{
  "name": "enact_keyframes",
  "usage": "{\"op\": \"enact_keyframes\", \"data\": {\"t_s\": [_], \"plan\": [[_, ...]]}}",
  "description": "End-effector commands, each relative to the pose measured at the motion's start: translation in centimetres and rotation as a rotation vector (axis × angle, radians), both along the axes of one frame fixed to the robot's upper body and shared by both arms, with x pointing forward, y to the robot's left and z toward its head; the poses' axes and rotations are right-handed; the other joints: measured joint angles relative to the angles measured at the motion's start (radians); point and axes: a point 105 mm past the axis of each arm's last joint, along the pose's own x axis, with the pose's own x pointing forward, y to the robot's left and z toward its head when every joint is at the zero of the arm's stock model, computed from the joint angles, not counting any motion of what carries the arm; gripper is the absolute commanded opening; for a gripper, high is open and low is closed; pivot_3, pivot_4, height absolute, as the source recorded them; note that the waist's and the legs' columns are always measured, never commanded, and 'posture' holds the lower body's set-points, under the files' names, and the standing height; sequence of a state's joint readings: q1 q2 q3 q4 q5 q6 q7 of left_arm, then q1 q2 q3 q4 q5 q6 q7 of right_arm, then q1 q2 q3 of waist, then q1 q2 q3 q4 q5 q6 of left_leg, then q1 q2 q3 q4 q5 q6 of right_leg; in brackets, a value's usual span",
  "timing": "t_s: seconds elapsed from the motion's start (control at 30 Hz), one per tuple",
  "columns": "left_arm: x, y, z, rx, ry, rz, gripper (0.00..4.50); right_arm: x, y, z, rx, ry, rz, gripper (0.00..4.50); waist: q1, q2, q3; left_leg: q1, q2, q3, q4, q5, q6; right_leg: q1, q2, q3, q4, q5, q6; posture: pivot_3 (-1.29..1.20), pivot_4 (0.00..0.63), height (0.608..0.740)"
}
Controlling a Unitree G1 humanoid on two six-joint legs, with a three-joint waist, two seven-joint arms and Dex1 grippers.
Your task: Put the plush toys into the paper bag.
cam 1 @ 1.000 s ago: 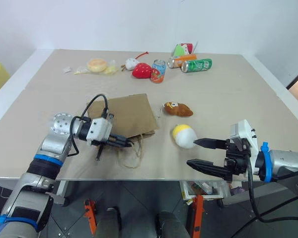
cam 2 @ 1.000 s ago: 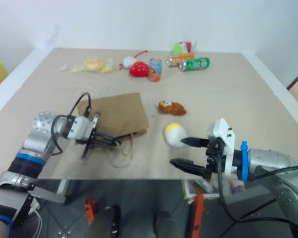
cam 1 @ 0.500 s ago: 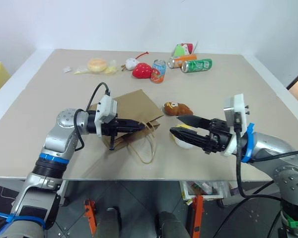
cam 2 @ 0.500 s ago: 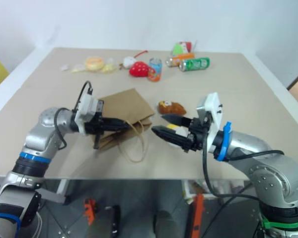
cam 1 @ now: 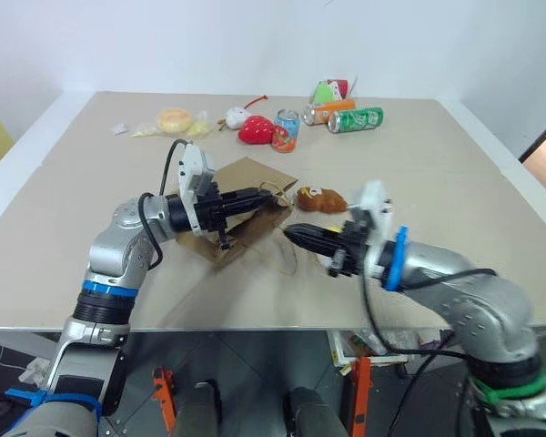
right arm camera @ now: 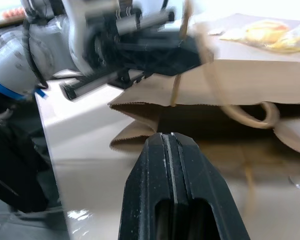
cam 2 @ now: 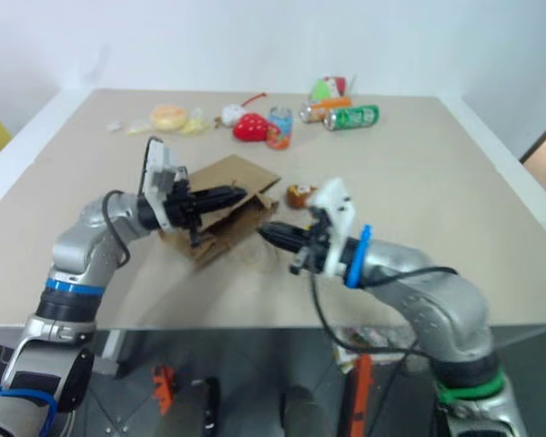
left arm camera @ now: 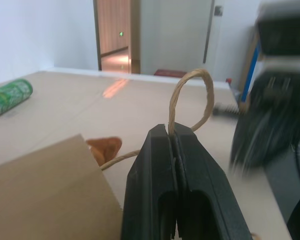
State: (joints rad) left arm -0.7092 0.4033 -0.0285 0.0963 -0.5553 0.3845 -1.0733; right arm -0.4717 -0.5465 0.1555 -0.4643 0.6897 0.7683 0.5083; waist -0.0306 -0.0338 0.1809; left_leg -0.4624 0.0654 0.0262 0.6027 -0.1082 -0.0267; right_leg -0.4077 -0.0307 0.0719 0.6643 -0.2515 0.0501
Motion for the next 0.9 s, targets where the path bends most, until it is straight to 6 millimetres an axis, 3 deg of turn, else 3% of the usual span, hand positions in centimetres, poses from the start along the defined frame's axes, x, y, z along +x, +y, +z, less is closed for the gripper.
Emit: {"op": "enact_keyframes", "data": {"t_s": [0.03,0.13,0.37,0.6,0.9], "plan": [[-0.6,-0.2,2.0,-0.037,-0.051,-0.016,0.0,2.4,0.8,-0.7,-0.061,-0.067,-0.091,0.13,0.0,0.0,0.0,0.0,0.0,0.0,0.0,0.0,0.0,0.0,0.0,0.0,0.0,0.0,0.0,0.0,0.15,0.74],[-0.8,-0.2,2.0,-0.042,-0.048,-0.022,0.0,4.4,2.0,-1.2,-0.08,-0.096,-0.142,0.13,0.0,0.0,0.0,-0.001,0.0,0.0,0.0,0.0,0.0,0.0,0.0,0.001,0.0,-0.001,0.001,0.0,0.15,0.74],[-0.9,0.0,2.8,-0.104,-0.002,-0.01,0.0,6.4,3.3,-1.1,-0.11,-0.168,-0.192,0.13,0.0,0.0,0.0,-0.001,0.0,0.0,-0.002,0.0,0.0,-0.001,0.001,0.0,0.0,0.0,0.007,0.0,0.15,0.74],[-0.2,0.7,4.7,-0.245,0.074,0.043,0.0,6.1,3.6,-4.1,-0.277,-0.156,-0.16,0.13,0.0,0.0,0.0,-0.001,0.0,0.0,-0.002,0.0,0.0,-0.001,0.001,0.0,0.0,0.001,0.007,0.0,0.15,0.74],[0.4,1.5,6.3,-0.356,0.082,0.143,0.0,7.2,2.9,-6.8,-0.361,-0.053,-0.238,0.13,0.0,0.0,0.0,-0.001,0.0,0.0,-0.002,0.0,0.0,-0.001,0.001,0.0,0.0,0.001,0.007,0.0,0.15,0.74]]}}
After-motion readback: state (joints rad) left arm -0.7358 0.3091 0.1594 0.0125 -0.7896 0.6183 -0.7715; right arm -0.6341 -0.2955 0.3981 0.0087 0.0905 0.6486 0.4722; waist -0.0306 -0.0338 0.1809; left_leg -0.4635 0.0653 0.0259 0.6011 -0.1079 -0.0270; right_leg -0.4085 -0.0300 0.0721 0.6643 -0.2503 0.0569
